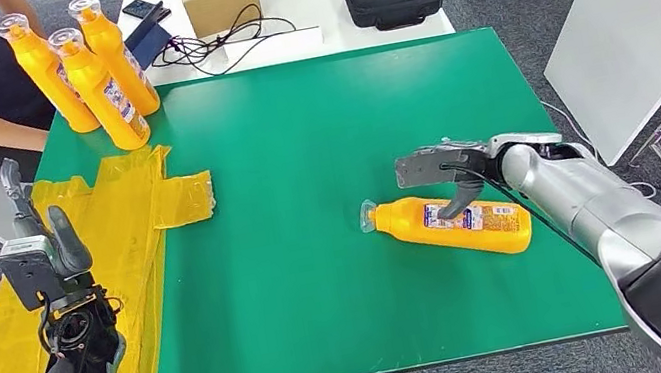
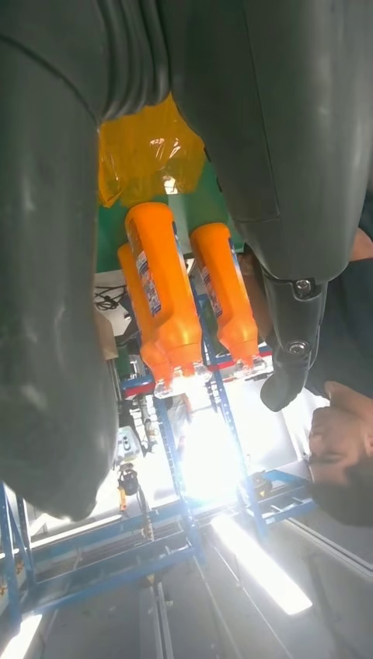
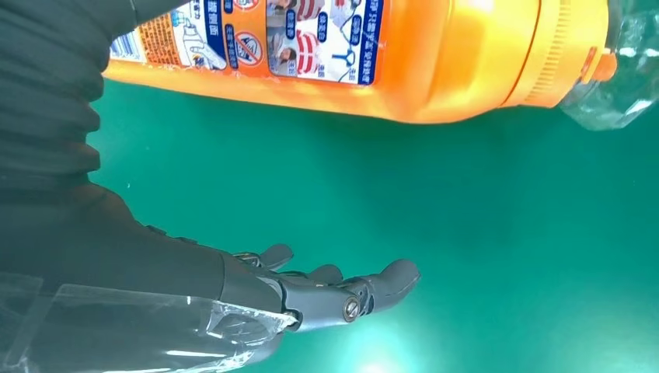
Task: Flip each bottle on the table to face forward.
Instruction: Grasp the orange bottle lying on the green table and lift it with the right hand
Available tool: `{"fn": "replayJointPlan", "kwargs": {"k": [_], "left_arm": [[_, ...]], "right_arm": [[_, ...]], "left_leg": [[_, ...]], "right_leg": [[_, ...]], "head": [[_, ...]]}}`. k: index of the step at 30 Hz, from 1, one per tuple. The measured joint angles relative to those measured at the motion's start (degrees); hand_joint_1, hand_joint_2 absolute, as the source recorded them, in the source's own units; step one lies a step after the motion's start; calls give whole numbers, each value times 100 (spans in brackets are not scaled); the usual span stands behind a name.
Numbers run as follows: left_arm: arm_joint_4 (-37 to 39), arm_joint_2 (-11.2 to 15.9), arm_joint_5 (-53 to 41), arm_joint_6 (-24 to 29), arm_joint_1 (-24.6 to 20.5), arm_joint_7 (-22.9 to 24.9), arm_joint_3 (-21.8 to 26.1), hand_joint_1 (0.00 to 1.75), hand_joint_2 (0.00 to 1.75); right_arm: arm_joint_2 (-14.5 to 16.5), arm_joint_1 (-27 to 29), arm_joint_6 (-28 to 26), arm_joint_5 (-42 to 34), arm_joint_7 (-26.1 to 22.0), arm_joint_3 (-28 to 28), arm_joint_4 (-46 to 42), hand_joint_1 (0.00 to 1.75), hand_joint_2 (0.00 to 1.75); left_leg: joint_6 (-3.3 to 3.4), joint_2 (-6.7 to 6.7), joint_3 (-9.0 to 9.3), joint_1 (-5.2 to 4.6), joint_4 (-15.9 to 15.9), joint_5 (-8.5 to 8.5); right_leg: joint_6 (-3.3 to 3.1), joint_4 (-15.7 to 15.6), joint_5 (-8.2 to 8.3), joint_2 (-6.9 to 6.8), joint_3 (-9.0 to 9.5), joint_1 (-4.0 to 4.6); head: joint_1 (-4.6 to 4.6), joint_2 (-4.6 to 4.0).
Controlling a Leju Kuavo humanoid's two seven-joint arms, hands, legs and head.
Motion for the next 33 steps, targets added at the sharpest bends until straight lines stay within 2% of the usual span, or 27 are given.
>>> {"fn": "replayJointPlan", "kwargs": {"k": [8,24,33], "left_arm": [[-2,0,32,46,10,0,-3,0,0],[-26,0,74,64,114,0,20,0,0],[3,-2,67,-71,30,0,62,0,0]], "right_arm": [[68,331,-200,47,25,130,-11,0,175],[-134,666,-311,95,269,356,-202,0,175],[-655,929,-949,362,661,496,-420,0,175]], "left_leg": [[0,-1,-1,0,0,0],[0,-1,0,0,0,0],[1,-7,-2,-2,1,-1]], "right_leg": [[0,0,0,0,0,0],[0,-1,0,0,0,0],[0,-2,0,-4,1,-3]], "head": [[0,0],[-1,0],[0,0]]}}
